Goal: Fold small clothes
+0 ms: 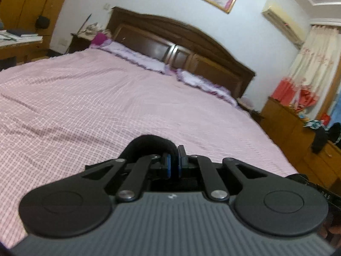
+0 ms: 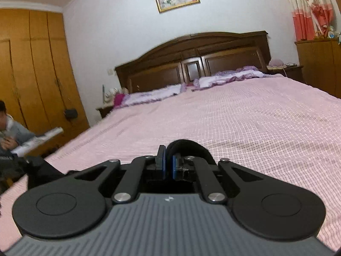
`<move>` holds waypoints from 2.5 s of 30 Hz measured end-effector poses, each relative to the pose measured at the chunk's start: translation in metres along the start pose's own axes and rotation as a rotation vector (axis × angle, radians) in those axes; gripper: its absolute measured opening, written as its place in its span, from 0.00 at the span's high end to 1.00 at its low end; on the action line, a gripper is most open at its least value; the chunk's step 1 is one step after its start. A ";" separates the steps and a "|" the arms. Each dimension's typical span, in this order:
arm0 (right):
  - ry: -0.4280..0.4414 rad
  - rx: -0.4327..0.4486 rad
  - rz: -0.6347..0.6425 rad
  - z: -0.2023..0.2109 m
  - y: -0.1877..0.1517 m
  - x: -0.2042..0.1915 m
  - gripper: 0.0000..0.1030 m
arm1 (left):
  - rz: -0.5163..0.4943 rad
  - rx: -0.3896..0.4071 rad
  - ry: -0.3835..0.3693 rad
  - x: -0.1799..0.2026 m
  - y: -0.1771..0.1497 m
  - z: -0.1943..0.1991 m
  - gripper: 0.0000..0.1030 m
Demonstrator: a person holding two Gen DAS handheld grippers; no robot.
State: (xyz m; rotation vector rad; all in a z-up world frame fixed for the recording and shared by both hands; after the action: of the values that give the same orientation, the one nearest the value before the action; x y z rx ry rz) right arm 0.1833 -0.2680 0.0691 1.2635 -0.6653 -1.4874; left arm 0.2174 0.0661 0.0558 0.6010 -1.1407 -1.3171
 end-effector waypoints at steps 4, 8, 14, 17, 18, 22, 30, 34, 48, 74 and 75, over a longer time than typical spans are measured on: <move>-0.058 -0.048 -0.005 -0.053 -0.012 0.020 0.95 | 0.004 -0.076 0.063 -0.017 -0.019 -0.049 0.93; -0.121 -0.090 -0.027 -0.101 -0.030 0.042 0.95 | -0.019 -0.124 0.113 -0.032 -0.046 -0.089 0.92; -0.190 -0.211 -0.078 -0.153 -0.076 0.066 0.93 | -0.011 -0.189 0.157 -0.049 -0.073 -0.121 0.89; -0.175 -0.232 -0.135 -0.160 -0.087 0.075 0.92 | -0.038 -0.195 0.145 -0.046 -0.071 -0.121 0.87; -0.164 -0.232 -0.156 -0.161 -0.086 0.076 0.91 | -0.045 -0.195 0.138 -0.044 -0.070 -0.120 0.80; -0.116 -0.222 -0.212 -0.157 -0.079 0.077 0.73 | -0.077 -0.170 0.140 -0.034 -0.061 -0.106 0.42; -0.082 -0.167 -0.234 -0.108 -0.066 0.079 0.34 | -0.103 -0.177 0.226 -0.029 -0.057 -0.074 0.42; -0.096 -0.163 -0.240 -0.077 -0.072 0.082 0.33 | -0.094 -0.208 0.211 -0.024 -0.066 -0.055 0.42; -0.186 -0.157 -0.225 0.007 -0.090 0.103 0.25 | -0.153 -0.345 0.115 0.002 -0.104 0.007 0.36; 0.031 -0.256 -0.444 0.009 -0.139 0.086 0.02 | -0.149 -0.458 0.173 0.008 -0.156 0.054 0.00; 0.038 -0.256 -0.450 0.006 -0.138 0.085 0.02 | -0.151 -0.462 0.174 0.008 -0.156 0.055 0.00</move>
State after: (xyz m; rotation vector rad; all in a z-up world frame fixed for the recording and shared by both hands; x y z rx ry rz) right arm 0.1371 -0.3043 -0.0820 1.2867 -0.1561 -1.8396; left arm 0.0999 0.0379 -0.0580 0.4530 -0.6264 -1.5621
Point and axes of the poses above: each gripper's, at about its wrist camera, not at the fingertips, and z roughly against the way its jaws point, x to its right, y to its top, the point moved 9 cm from there along -z, roughly the way its jaws point, and after that the axes turned 7 degrees about -z, right-handed, at the moved point
